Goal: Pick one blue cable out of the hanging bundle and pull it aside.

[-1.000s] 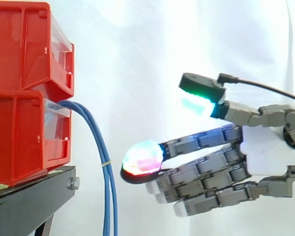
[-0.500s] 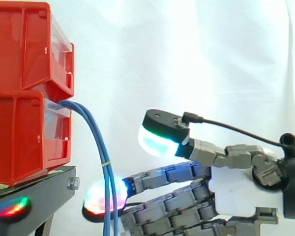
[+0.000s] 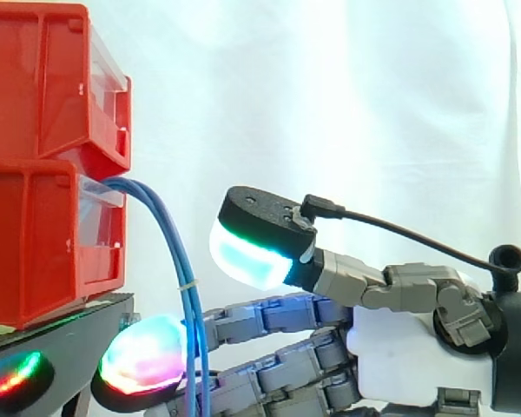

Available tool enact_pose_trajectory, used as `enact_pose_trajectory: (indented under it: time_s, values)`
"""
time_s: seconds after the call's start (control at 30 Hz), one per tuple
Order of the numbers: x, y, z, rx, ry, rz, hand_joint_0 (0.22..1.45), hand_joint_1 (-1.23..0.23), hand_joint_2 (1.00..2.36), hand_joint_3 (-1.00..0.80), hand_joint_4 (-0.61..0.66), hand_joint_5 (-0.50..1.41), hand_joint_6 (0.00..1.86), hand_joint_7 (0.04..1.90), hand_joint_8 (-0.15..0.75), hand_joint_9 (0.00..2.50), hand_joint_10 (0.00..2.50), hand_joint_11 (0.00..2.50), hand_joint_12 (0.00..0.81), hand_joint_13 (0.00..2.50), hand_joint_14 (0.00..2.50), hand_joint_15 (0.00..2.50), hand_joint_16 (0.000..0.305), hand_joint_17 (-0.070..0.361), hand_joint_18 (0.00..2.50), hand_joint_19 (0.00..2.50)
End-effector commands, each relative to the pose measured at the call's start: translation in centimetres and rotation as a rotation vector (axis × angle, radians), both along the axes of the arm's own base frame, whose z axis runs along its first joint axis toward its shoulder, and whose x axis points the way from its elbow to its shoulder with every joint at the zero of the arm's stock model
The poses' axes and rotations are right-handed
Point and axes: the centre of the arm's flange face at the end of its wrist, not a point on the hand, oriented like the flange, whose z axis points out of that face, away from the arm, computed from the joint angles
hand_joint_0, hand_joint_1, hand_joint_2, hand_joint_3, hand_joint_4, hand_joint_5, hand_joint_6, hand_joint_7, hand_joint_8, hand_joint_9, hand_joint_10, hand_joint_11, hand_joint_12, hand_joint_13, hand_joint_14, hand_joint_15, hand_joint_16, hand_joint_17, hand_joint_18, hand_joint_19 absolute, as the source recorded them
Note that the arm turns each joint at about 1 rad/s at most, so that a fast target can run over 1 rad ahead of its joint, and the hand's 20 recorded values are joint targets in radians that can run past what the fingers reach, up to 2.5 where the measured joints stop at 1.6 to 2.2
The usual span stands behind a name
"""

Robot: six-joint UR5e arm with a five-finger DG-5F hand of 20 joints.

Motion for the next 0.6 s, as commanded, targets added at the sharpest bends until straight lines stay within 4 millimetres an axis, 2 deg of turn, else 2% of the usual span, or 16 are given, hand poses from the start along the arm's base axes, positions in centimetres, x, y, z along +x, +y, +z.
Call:
enact_pose_trajectory:
  time_s: [0.0, 0.4, 0.57]
  values:
    - [0.1, 0.7, 0.1, -0.009, -0.006, 0.010, 0.48, -0.47, 1.00, -0.50, 0.33, -0.14, 0.50, 0.79, 0.276, 0.58, 0.00, 0.11, 0.425, 0.25, 0.01, 0.16, 0.061, 0.138, 0.13, 0.34]
    - [0.6, 3.2, 0.8, -0.021, -0.065, 0.039, 0.50, -0.54, 1.00, -0.50, 0.37, -0.10, 0.50, 0.88, 0.279, 0.66, 0.01, 0.15, 0.422, 0.32, 0.01, 0.18, 0.060, 0.134, 0.24, 0.39]
    - [0.6, 3.5, 0.7, -0.035, -0.059, 0.044, 0.51, -0.55, 1.00, -0.49, 0.36, -0.09, 0.50, 0.93, 0.278, 0.70, 0.01, 0.17, 0.417, 0.35, 0.01, 0.19, 0.059, 0.132, 0.26, 0.39]
